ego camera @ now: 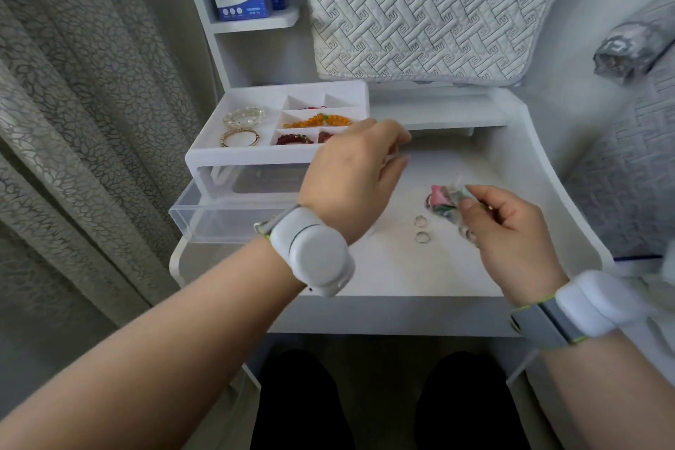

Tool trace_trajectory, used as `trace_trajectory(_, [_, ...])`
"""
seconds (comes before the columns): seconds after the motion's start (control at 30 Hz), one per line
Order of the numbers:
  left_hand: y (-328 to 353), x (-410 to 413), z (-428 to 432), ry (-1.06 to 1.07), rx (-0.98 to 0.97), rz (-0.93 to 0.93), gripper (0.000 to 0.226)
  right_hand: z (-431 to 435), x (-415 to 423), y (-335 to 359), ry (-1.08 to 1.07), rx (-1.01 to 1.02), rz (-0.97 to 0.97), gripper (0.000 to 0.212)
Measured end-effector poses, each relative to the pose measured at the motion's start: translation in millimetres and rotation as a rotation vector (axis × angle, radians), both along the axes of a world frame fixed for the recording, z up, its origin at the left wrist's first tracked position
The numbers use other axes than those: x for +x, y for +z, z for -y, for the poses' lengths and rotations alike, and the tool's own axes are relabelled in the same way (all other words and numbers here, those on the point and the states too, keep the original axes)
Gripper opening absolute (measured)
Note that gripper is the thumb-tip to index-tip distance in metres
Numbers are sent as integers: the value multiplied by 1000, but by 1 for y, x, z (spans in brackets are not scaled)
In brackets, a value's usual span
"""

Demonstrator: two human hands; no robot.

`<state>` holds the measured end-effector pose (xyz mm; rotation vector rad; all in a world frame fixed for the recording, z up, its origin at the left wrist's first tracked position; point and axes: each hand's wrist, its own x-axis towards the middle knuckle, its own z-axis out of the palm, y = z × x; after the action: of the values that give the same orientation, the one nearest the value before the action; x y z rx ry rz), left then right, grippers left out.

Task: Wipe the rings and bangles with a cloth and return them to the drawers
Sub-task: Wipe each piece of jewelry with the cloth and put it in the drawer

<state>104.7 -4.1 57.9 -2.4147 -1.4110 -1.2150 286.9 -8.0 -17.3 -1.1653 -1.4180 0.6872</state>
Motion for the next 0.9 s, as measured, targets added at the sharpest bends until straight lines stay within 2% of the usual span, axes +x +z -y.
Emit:
trace_trajectory(0.13, [-18, 26, 11, -60, -3, 15, 20, 1, 22, -3, -110, 12, -51, 23])
trace_trajectory(0.3, [-46, 60, 15, -116, -111, 40, 22, 3, 44, -18, -255, -17, -52, 24])
trace_trajectory(0.4, [-66, 75, 10, -101, -216, 51, 23, 4, 53, -31, -264, -32, -77, 23])
trace_trajectory(0.6, [-97, 84, -16, 27, -387, -43, 33, 4, 62, -52, -280, -101, 21, 26])
trace_trajectory(0.77, [-109, 95, -45, 114, -432, -134, 32, 4, 62, -64, -251, -151, 90, 27])
trace_trajectory(0.9, [-116, 104, -68, 153, -452, -192, 29, 7, 61, -63, -231, -148, 64, 25])
